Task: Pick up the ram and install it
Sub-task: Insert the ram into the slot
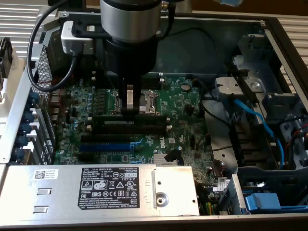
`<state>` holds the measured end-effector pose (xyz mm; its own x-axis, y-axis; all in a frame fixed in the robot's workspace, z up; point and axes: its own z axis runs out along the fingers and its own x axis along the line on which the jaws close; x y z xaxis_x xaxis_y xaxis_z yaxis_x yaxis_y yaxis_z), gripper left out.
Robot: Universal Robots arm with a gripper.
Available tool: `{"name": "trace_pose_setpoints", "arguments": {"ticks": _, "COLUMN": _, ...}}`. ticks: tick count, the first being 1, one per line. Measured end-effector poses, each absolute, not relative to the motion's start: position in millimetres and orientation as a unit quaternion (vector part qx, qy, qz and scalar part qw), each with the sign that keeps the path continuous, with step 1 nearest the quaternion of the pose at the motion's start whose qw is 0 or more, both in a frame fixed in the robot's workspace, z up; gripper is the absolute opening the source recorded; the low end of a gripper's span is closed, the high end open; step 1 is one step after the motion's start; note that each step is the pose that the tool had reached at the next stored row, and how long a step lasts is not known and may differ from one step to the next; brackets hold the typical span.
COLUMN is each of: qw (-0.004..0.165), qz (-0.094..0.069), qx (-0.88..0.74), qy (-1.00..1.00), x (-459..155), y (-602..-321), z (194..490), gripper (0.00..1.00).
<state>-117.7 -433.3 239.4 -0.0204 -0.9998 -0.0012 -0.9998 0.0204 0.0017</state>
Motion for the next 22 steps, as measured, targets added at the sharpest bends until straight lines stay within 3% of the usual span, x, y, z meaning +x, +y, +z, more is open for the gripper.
{"name": "trace_pose_setpoints", "arguments": {"ticks": 22, "qw": 0.0, "qz": -0.001, "qx": 0.698, "qy": -0.716, "x": -118.3, "y": -434.1, "z": 235.8, "gripper": 0.12}}
